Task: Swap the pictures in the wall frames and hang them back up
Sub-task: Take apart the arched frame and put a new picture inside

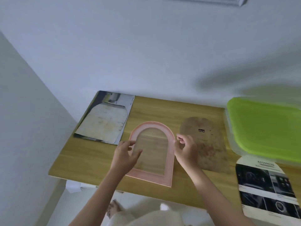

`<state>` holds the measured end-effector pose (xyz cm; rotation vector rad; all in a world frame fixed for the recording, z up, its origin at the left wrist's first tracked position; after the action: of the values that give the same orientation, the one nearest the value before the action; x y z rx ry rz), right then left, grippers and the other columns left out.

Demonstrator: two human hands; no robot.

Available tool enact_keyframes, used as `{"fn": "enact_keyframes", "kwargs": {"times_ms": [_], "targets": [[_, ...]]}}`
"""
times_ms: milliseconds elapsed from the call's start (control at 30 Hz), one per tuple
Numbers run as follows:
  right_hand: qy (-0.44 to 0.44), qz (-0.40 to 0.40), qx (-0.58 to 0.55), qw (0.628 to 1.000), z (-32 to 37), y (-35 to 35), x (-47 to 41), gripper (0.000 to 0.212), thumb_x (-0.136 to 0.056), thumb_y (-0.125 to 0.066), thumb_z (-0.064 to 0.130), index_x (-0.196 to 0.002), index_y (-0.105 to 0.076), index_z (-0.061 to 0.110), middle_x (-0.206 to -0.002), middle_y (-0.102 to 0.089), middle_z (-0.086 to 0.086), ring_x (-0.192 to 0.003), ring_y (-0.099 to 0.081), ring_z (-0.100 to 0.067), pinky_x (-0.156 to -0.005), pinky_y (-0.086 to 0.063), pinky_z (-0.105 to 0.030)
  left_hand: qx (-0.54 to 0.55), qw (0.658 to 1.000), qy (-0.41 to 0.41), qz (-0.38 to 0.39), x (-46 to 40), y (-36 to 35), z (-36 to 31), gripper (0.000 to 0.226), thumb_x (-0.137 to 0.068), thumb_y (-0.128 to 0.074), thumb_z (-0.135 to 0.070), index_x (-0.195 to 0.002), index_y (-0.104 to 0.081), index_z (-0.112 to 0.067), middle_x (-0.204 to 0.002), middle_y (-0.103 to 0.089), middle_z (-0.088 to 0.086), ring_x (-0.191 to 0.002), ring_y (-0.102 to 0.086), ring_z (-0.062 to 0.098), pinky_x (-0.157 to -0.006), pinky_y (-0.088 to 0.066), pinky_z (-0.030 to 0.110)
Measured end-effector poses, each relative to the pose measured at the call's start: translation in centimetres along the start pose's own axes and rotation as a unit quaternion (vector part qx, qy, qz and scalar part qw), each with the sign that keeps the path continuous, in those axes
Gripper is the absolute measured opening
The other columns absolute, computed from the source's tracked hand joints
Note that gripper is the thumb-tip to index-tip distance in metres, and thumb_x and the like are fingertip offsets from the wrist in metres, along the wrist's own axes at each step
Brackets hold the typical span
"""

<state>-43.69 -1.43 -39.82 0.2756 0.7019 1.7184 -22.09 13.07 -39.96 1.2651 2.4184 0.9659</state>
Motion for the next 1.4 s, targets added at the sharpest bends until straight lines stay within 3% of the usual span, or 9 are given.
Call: {"fn": "enact_keyframes", "kwargs": {"times_ms": [167, 300, 433, 533, 733, 833, 1067, 1200, 1400], "targets": [[0.044, 0.055, -0.014, 0.997, 8.9, -11.0, -3.1, 0.026, -0.086, -0.064, 0.012, -0.112, -0.063, 0.010, -0.102, -0.064, 0.000, -0.088, -0.061, -0.013, -0.080, -0.049, -0.021, -0.029, 0.998, 0.050, -0.040, -4.7, 9.5, 7.6, 0.046, -0.080, -0.069, -0.033, -0.119, -0.057, -0.011, -0.115, -0.055, 0.005, -0.096, -0.057, 0.015, -0.084, -0.046, 0.026], [0.032, 0.097, 0.003, 0.995, 12.8, -17.4, -5.5, 0.034, -0.088, -0.063, 0.017, -0.121, -0.059, 0.008, -0.110, -0.060, -0.005, -0.097, -0.060, -0.017, -0.086, -0.050, -0.031, -0.044, 0.996, 0.067, -0.033, -8.0, 13.6, 11.8, 0.050, -0.079, -0.069, -0.035, -0.123, -0.053, -0.015, -0.122, -0.049, 0.006, -0.113, -0.051, 0.024, -0.092, -0.046, 0.036], [-0.005, 0.149, 0.053, 0.987, 13.4, -22.2, -7.8, 0.041, -0.088, -0.061, 0.024, -0.126, -0.054, 0.012, -0.114, -0.056, -0.005, -0.106, -0.056, -0.021, -0.092, -0.048, -0.043, -0.053, 0.995, 0.079, -0.019, -10.4, 15.5, 14.4, 0.061, -0.079, -0.069, -0.034, -0.131, -0.046, -0.013, -0.126, -0.043, 0.006, -0.120, -0.043, 0.024, -0.093, -0.039, 0.032], [-0.014, 0.184, 0.115, 0.976, 13.5, -24.6, -9.9, 0.049, -0.087, -0.061, 0.030, -0.132, -0.048, 0.015, -0.122, -0.053, -0.007, -0.114, -0.052, -0.024, -0.096, -0.045, -0.044, -0.067, 0.995, 0.077, -0.006, -11.8, 15.8, 15.6, 0.069, -0.078, -0.070, -0.036, -0.136, -0.041, -0.013, -0.124, -0.042, 0.004, -0.119, -0.041, 0.022, -0.092, -0.039, 0.030], [-0.076, 0.295, 0.225, 0.925, 11.9, -28.1, -12.4, 0.079, -0.080, -0.065, 0.046, -0.146, -0.027, 0.024, -0.144, -0.031, -0.011, -0.134, -0.031, -0.032, -0.101, -0.038, -0.043, -0.092, 0.990, 0.103, 0.035, -13.5, 14.6, 17.8, 0.080, -0.072, -0.073, -0.041, -0.138, -0.037, -0.014, -0.124, -0.038, 0.002, -0.117, -0.040, 0.019, -0.090, -0.044, 0.031], [-0.082, 0.323, 0.263, 0.906, 11.3, -29.1, -12.7, 0.089, -0.071, -0.073, 0.052, -0.143, -0.029, 0.025, -0.140, -0.028, -0.011, -0.131, -0.030, -0.031, -0.099, -0.040, -0.041, -0.123, 0.987, 0.094, 0.034, -13.8, 14.3, 18.1, 0.079, -0.069, -0.073, -0.043, -0.135, -0.039, -0.017, -0.123, -0.036, 0.000, -0.115, -0.039, 0.018, -0.091, -0.044, 0.032], [-0.105, 0.306, 0.225, 0.919, 10.7, -29.3, -13.6, 0.079, -0.059, -0.084, 0.044, -0.125, -0.044, 0.028, -0.128, -0.036, -0.005, -0.124, -0.035, -0.026, -0.091, -0.039, -0.036, -0.108, 0.988, 0.105, 0.035, -14.5, 14.3, 18.7, 0.085, -0.061, -0.080, -0.042, -0.133, -0.041, -0.018, -0.119, -0.037, 0.000, -0.112, -0.040, 0.019, -0.097, -0.044, 0.039], [-0.132, 0.299, 0.192, 0.926, 10.4, -29.4, -13.8, 0.091, -0.054, -0.088, 0.038, -0.130, -0.040, 0.029, -0.131, -0.034, -0.006, -0.126, -0.035, -0.027, -0.097, -0.039, -0.037, -0.110, 0.988, 0.105, 0.039, -14.6, 14.2, 18.9, 0.085, -0.060, -0.081, -0.043, -0.131, -0.042, -0.017, -0.118, -0.038, 0.000, -0.111, -0.040, 0.019, -0.098, -0.043, 0.039], [-0.140, 0.307, 0.203, 0.919, 10.3, -29.4, -14.0, 0.088, -0.051, -0.089, 0.039, -0.125, -0.042, 0.029, -0.127, -0.036, -0.005, -0.123, -0.035, -0.027, -0.096, -0.039, -0.038, -0.104, 0.988, 0.106, 0.046, -14.6, 14.3, 18.9, 0.088, -0.060, -0.082, -0.042, -0.133, -0.040, -0.017, -0.119, -0.038, 0.001, -0.113, -0.041, 0.019, -0.099, -0.043, 0.039]]}}
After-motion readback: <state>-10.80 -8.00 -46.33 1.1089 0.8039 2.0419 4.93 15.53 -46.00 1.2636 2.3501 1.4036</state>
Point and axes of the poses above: each hand's wrist, its own x-axis away from the middle knuckle, its own y-axis out of the back of the hand, z = x × y, the point moved 9 cm from there along -x, towards the middle knuckle
